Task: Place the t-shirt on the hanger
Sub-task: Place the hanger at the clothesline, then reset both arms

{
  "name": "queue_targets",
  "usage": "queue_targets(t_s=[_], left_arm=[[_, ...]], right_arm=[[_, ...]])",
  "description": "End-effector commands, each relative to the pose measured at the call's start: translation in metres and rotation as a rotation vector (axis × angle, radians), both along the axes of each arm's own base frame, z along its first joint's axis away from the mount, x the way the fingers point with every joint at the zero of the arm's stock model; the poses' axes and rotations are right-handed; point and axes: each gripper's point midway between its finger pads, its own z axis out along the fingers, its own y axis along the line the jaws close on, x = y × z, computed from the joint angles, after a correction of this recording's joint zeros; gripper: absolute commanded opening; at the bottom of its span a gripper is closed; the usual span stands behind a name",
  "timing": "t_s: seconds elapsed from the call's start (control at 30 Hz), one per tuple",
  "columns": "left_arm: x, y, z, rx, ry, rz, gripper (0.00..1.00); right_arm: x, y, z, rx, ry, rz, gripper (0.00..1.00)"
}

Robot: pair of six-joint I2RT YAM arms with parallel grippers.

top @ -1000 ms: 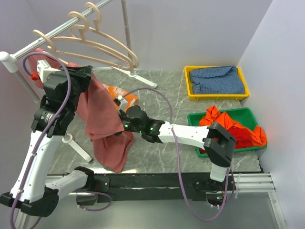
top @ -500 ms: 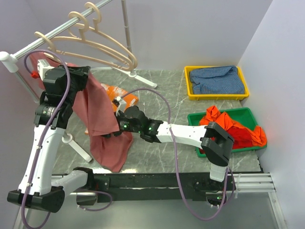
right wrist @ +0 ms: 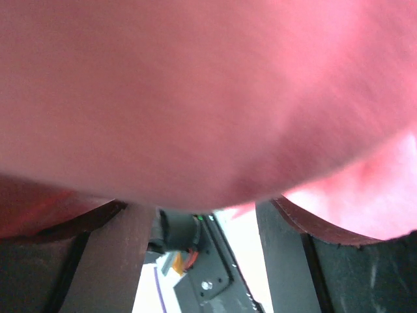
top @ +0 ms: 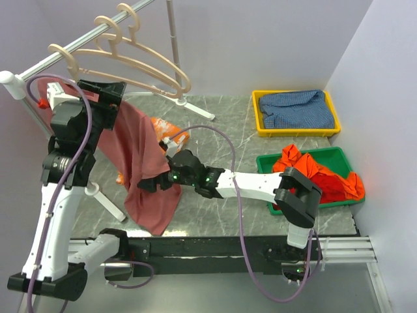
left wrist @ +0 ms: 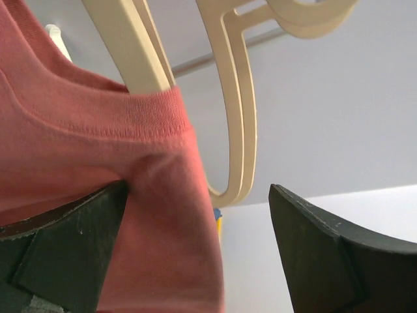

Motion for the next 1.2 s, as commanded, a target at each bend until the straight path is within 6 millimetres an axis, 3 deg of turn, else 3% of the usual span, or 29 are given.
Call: queue_targets(t_s=[0.0,0.3,0.43,0.53,0.6,0.63,0.67,0.73,0.77,0.83,0.97,1.07,1.1,1.13,1.17], left_arm=[[-0.022,-0.004,0.003,0.053,-0.017,-0.055,0.96],[-0.067,-0.005,-0.02,0.203,0.036,-0.13,0.96],[-0.094,0.006,-0.02,0.329,0.025,-0.122,0.96],[-0.113,0.012,-0.007,0.409,-0.016,-0.119,0.96],[-0.123,-0.001,0.012,0.461,-0.112,-0.201,0.96],[-0.132,-0.005,0.032,0.502,-0.174,-0.223,0.96],[-0.128,-0.011,0.04,0.512,-0.189,-0.255,0.96],[-0.137,-0.018,0.079,0.529,-0.314,-0.273,0.96],[-0.132,-0.021,0.085,0.529,-0.326,-0.287,0.96],[-0.139,-0.039,0.108,0.528,-0.402,-0.384,0.96],[-0.113,-0.067,0.118,0.478,-0.447,-0.515,0.96],[-0.094,-0.091,0.105,0.436,-0.42,-0.576,0.96],[-0.088,-0.103,0.098,0.453,-0.406,-0.587,0.96],[-0.081,-0.134,0.085,0.454,-0.354,-0.588,0.96],[-0.08,-0.151,0.077,0.478,-0.331,-0.603,0.96]], right_arm=[[0.005,-0.014,0.029,0.053,-0.063,-0.044,0.7],[0.014,-0.041,0.018,0.02,-0.093,-0.125,0.7],[0.015,-0.057,0.015,-0.004,-0.122,-0.16,0.7],[0.018,-0.075,0.02,-0.008,-0.15,-0.217,0.7],[0.017,-0.09,0.025,-0.005,-0.162,-0.246,0.7],[0.021,-0.097,0.027,-0.006,-0.167,-0.284,0.7],[0.02,-0.108,0.033,0.005,-0.176,-0.307,0.7],[0.021,-0.131,0.04,0.015,-0.187,-0.378,0.7],[0.023,-0.141,0.04,0.009,-0.189,-0.406,0.7],[0.026,-0.166,0.05,0.02,-0.204,-0.492,0.71],[0.031,-0.212,0.06,0.001,-0.243,-0.629,0.72],[0.037,-0.247,0.07,-0.013,-0.273,-0.756,0.73],[0.04,-0.257,0.071,-0.028,-0.288,-0.789,0.74],[0.041,-0.265,0.079,-0.025,-0.298,-0.817,0.74],[0.043,-0.277,0.075,-0.065,-0.309,-0.861,0.75]])
